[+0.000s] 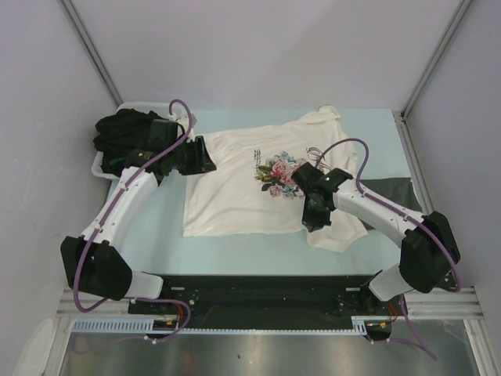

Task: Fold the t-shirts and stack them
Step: Grap the side of the flattened tshirt closest away from the robot with both arms

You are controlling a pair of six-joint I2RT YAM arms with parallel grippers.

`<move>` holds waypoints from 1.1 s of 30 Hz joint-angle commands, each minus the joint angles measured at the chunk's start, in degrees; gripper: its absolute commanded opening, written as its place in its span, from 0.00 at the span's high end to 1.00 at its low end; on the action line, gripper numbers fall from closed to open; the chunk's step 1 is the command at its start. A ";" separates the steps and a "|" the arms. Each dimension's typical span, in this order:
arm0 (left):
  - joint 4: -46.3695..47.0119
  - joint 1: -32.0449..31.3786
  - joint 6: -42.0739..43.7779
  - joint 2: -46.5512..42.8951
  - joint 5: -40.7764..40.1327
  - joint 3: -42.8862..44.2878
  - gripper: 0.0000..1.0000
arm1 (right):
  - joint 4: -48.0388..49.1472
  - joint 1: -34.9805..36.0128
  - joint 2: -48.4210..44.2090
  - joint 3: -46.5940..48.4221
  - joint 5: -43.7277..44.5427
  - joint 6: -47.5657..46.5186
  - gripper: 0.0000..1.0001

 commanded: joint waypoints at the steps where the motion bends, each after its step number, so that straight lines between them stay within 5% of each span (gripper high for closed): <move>1: 0.98 -0.32 1.04 -0.23 1.55 1.45 0.50 | -4.31 0.26 2.84 5.86 3.01 -1.31 1.00; 4: 1.07 -0.41 1.21 -0.23 1.55 1.36 0.50 | -6.07 0.35 4.43 5.77 5.03 -0.96 0.97; 8: 1.07 -0.41 1.21 -0.06 1.73 1.54 0.50 | -6.34 0.35 6.02 5.86 7.14 -1.22 0.68; 11: 0.89 -0.41 1.30 0.12 1.81 1.80 0.50 | -6.34 0.26 7.51 5.86 7.32 -1.22 0.62; 33: 0.36 -0.41 2.01 0.12 1.38 2.77 0.50 | -5.72 0.35 16.74 4.89 7.94 -1.83 0.62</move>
